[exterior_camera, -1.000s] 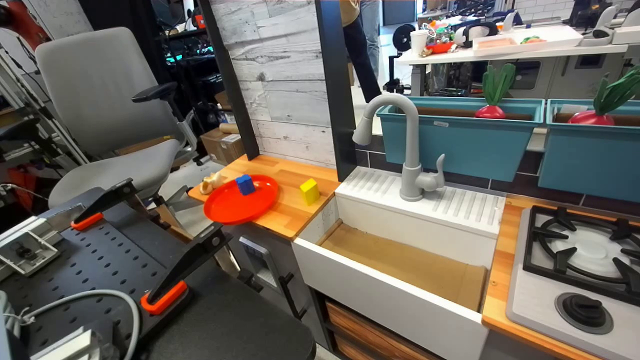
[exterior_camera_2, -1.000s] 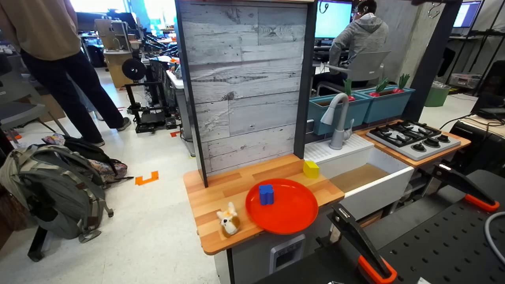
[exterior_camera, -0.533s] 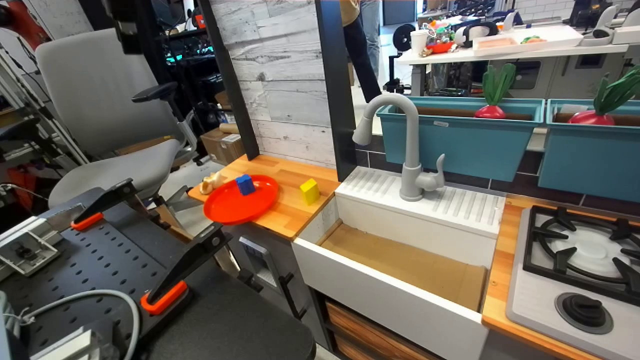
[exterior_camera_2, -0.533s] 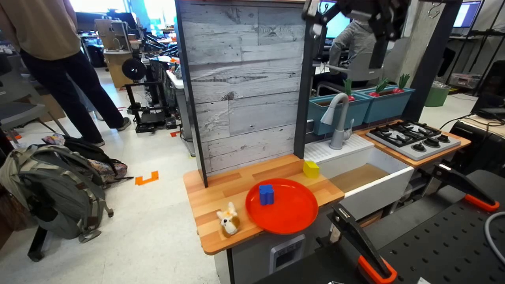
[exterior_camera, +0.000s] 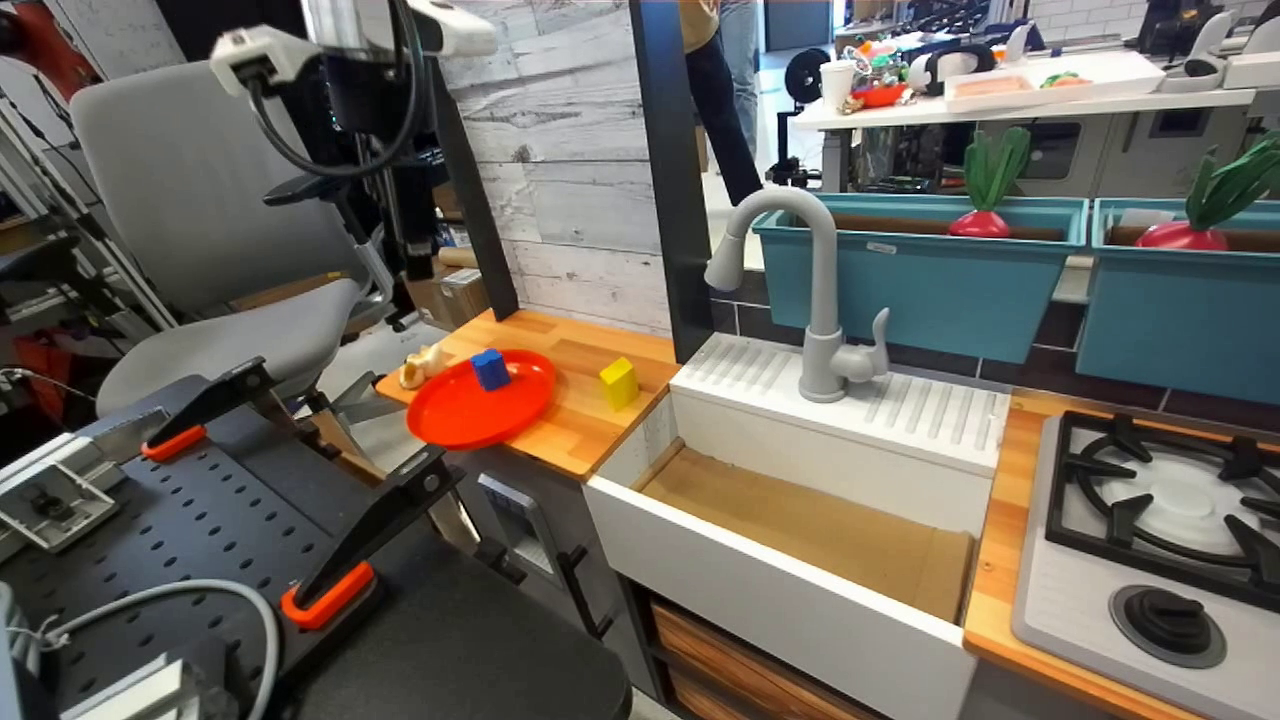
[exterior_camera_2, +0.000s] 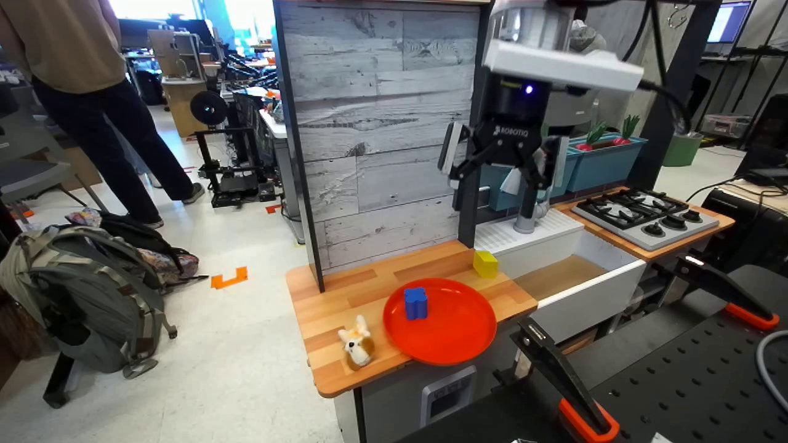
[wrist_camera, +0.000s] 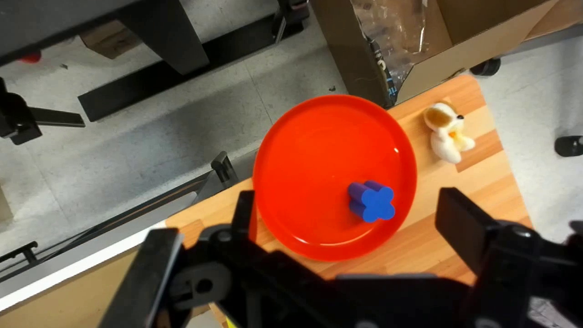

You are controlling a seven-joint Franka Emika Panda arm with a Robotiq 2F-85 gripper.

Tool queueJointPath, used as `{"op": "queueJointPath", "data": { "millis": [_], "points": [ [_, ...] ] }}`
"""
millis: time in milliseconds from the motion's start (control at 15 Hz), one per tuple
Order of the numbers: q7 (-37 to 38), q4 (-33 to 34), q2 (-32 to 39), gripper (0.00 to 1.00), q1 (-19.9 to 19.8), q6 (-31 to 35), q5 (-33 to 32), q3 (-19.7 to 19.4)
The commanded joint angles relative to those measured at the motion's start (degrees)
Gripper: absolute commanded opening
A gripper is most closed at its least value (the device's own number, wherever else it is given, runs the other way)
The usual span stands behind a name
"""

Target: Remove the blue block from the orange plate

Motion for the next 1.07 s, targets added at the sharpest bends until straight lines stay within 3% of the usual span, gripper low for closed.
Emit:
{"op": "queueJointPath", "data": {
  "millis": [0, 400, 933, 1000],
  "points": [
    [0.5, 6.6, 10.4, 1.0, 0.6, 6.3, 0.2, 0.4],
    [1.7, 16.8, 24.3, 1.0, 1.8, 12.2, -0.5, 1.0],
    [4.1, 27.1, 34.7, 1.0, 5.6, 10.9, -1.6, 0.6],
    [4.2, 27.7, 35.3, 0.75, 6.0, 11.1, -1.7, 0.5]
  ]
}}
